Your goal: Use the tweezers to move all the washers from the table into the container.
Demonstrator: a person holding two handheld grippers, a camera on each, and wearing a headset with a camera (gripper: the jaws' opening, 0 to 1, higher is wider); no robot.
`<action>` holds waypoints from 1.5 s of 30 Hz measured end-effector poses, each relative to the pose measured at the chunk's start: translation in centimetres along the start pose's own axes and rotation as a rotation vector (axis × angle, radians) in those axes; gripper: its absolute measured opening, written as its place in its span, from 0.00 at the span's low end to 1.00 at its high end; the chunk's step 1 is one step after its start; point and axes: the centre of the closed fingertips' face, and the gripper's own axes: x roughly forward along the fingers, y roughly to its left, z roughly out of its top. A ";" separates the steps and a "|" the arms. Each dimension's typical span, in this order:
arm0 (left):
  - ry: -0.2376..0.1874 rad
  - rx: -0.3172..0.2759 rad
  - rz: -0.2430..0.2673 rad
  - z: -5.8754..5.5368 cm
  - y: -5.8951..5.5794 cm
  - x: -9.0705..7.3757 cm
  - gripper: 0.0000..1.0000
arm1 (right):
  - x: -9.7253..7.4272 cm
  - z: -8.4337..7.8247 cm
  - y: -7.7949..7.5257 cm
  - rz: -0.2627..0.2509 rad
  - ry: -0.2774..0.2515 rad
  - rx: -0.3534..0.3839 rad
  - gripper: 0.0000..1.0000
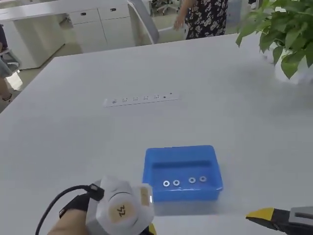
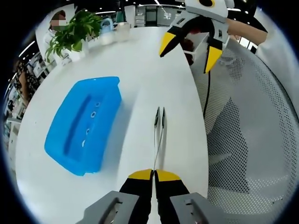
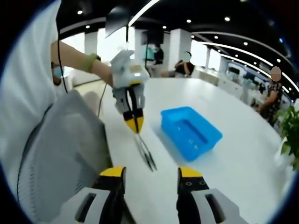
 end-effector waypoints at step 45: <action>-0.629 -0.653 0.576 0.7 0.0 -14.5 0.56 | -6.5 2.6 -4.8 -0.326 -0.288 0.288 0.67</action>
